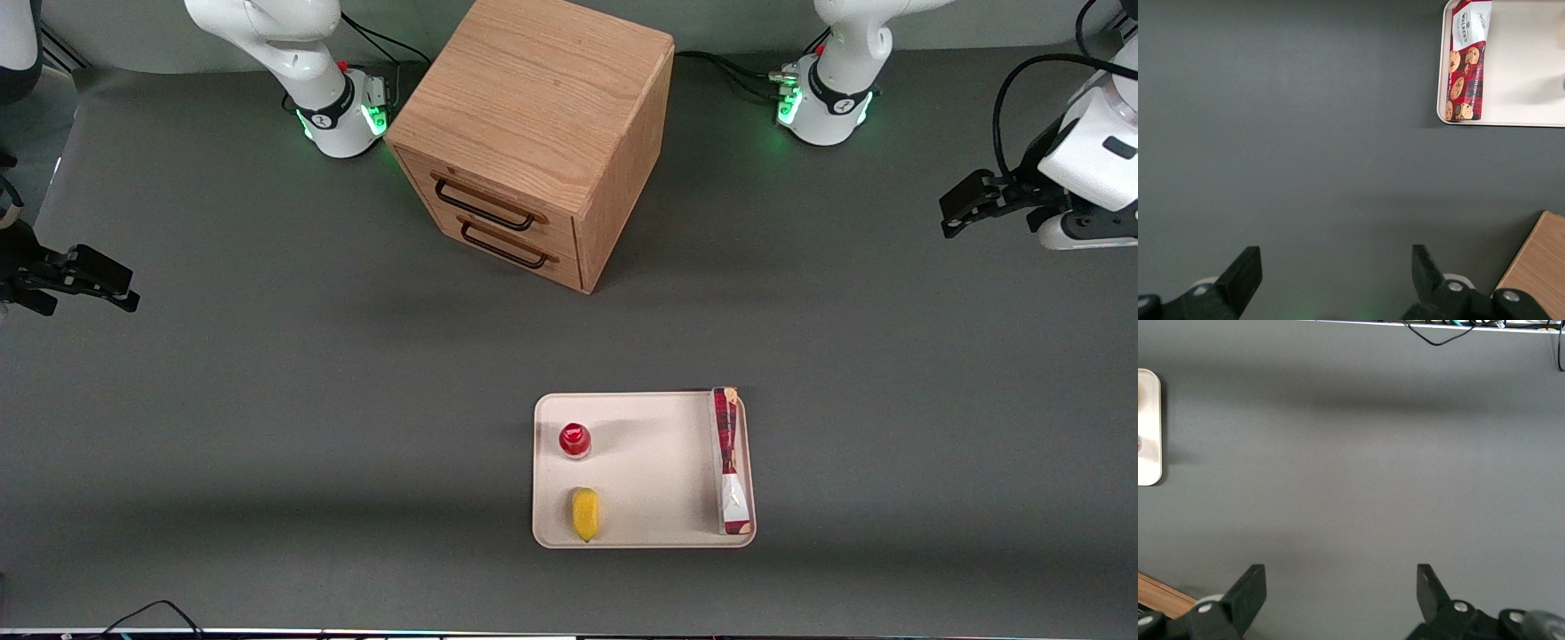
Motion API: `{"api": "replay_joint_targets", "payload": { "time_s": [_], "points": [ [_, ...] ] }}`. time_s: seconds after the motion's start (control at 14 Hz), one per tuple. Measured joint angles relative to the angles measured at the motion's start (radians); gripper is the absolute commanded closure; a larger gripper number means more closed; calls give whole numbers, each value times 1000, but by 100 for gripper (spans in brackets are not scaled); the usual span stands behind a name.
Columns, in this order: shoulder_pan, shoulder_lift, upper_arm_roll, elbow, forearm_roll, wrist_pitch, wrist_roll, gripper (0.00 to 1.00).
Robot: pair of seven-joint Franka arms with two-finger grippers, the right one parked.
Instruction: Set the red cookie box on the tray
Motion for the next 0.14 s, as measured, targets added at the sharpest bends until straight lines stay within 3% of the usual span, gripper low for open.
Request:
{"api": "replay_joint_targets", "payload": {
  "time_s": [0.14],
  "points": [
    [7, -20, 0, -48, -10, 31, 8, 0]
  ]
}}
